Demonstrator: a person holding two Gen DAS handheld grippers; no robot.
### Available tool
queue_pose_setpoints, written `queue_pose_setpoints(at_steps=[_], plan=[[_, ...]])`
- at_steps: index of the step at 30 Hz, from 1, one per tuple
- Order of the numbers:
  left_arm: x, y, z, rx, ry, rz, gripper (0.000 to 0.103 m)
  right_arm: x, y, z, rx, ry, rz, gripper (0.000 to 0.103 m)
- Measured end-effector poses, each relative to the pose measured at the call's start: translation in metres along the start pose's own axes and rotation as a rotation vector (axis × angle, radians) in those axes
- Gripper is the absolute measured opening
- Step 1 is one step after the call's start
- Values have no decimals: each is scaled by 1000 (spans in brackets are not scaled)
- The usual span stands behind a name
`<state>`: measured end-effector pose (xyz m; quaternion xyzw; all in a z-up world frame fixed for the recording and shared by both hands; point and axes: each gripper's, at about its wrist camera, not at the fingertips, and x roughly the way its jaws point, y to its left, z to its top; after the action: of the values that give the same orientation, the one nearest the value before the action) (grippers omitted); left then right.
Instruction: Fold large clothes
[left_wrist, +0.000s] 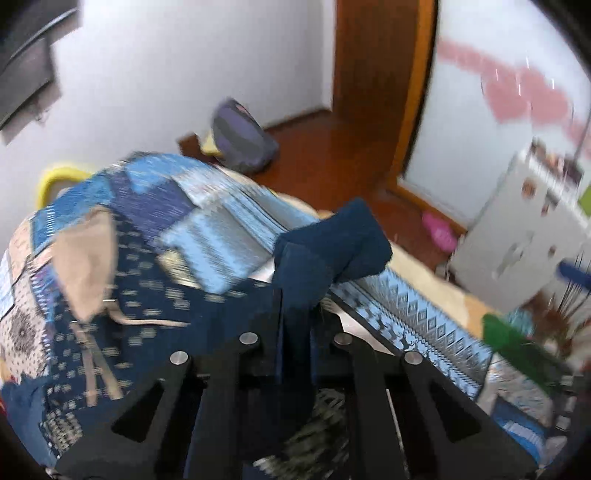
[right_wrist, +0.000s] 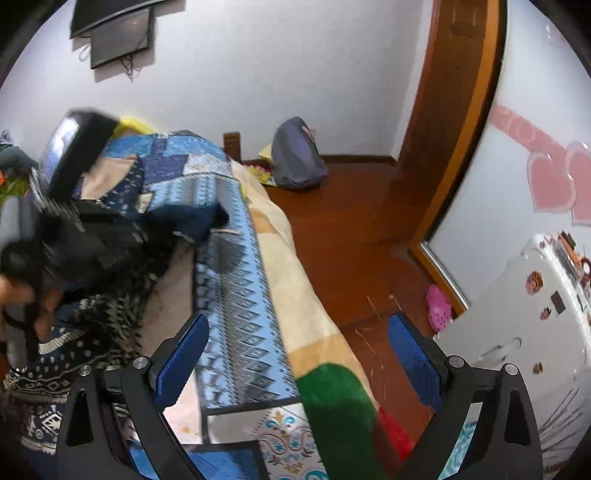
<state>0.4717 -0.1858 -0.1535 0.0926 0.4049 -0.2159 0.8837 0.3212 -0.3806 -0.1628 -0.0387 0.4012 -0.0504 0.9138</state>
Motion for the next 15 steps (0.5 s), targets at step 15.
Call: queue_pose_setpoints(at_steps=[15], plan=[[-158,195,-99,-264,-145,283,7,15,109,35,-152,-11,90,97]])
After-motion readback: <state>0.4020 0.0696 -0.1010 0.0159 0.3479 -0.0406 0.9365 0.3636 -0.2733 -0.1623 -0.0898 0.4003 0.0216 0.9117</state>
